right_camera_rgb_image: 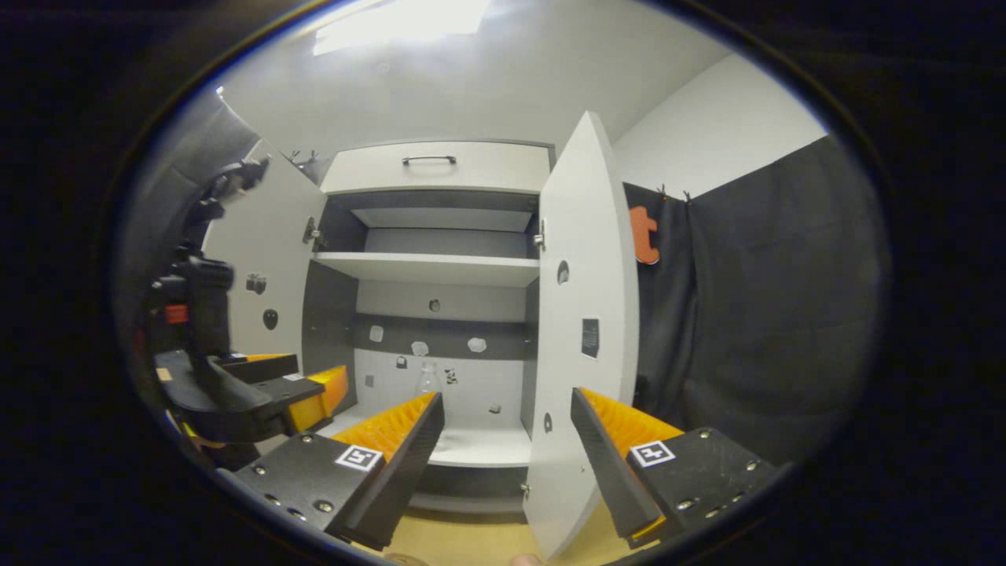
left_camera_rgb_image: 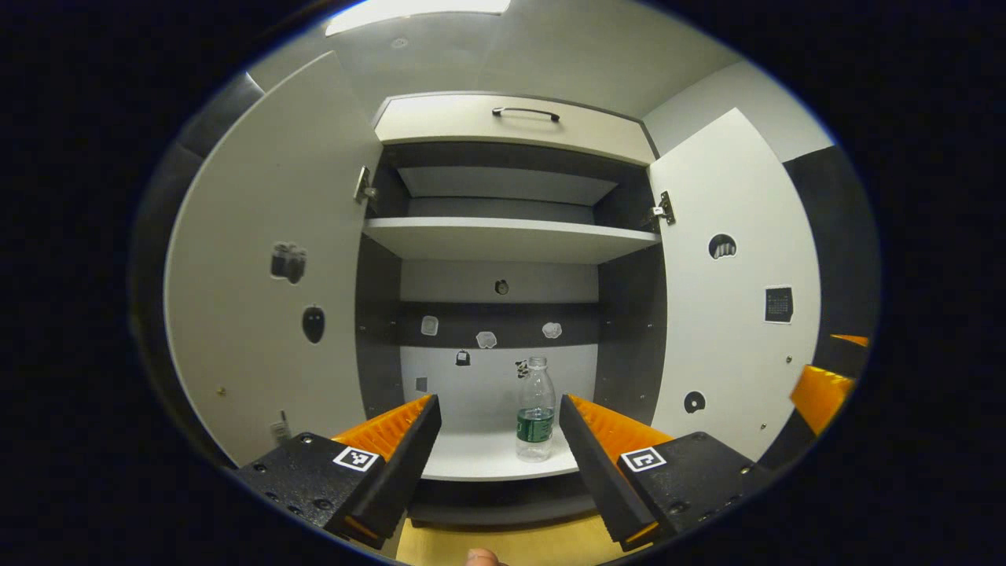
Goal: Grasp the bottle in the cabinet with the left hand and place it on the coaster, then close the right door with the right hand and the left door with the left hand.
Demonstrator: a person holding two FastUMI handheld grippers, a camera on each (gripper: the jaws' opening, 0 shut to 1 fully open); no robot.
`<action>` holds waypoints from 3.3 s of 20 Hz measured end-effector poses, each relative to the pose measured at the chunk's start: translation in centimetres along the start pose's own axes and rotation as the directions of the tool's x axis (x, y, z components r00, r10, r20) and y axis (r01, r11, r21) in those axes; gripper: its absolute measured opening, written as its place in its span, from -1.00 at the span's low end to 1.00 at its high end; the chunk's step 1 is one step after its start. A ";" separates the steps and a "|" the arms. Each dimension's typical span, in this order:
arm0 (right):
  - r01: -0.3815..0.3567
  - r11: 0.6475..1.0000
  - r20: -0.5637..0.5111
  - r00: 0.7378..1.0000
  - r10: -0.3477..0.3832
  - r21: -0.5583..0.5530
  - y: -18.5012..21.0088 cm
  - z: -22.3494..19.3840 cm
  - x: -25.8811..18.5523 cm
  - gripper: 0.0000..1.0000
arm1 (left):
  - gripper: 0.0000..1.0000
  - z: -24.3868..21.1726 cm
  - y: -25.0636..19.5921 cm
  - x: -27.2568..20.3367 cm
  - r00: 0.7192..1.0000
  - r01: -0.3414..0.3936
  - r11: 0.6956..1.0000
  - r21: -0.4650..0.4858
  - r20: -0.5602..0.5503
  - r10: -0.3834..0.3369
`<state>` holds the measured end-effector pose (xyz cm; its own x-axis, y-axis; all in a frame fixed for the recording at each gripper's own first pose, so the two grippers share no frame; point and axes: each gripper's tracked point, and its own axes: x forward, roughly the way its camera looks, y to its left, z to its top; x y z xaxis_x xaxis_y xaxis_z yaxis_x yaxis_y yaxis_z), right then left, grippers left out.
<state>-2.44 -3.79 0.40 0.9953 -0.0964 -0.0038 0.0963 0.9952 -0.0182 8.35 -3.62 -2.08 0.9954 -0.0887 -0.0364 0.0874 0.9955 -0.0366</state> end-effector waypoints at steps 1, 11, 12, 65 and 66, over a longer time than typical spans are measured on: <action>0.025 1.000 0.001 1.000 -0.025 -0.006 -0.9 0.0 -0.5 0.92 | 0.92 -0.5 -0.5 2.0 1.000 0.007 1.000 0.000 -0.006 -0.007; 0.253 0.965 -0.003 0.967 -0.254 -0.074 -9.2 -0.2 -2.8 0.97 | 0.92 -6.9 -3.8 17.0 0.992 0.026 1.000 -0.013 -0.120 -0.028; 0.267 0.961 -0.004 0.963 -0.268 -0.077 -9.6 -0.2 -2.8 0.97 | 0.92 -7.8 -3.9 18.1 0.989 0.023 1.000 -0.009 -0.144 -0.024; 0.280 0.957 0.091 0.958 -0.273 -0.079 -15.0 1.9 -2.4 0.97 | 0.60 -38.3 -0.4 -9.6 0.841 0.026 0.957 -0.289 -0.511 -0.177; 0.284 0.956 0.088 0.957 -0.277 -0.078 -15.2 1.8 -2.5 0.97 | 0.60 -38.5 -0.5 -9.5 0.842 0.025 0.957 -0.290 -0.509 -0.177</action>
<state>-6.37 -18.64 2.52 0.9263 -0.3660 0.0898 0.3739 0.9224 -0.0970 -2.69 -4.53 -40.21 0.8027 -0.2676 -0.5330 0.0975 0.9406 -0.3253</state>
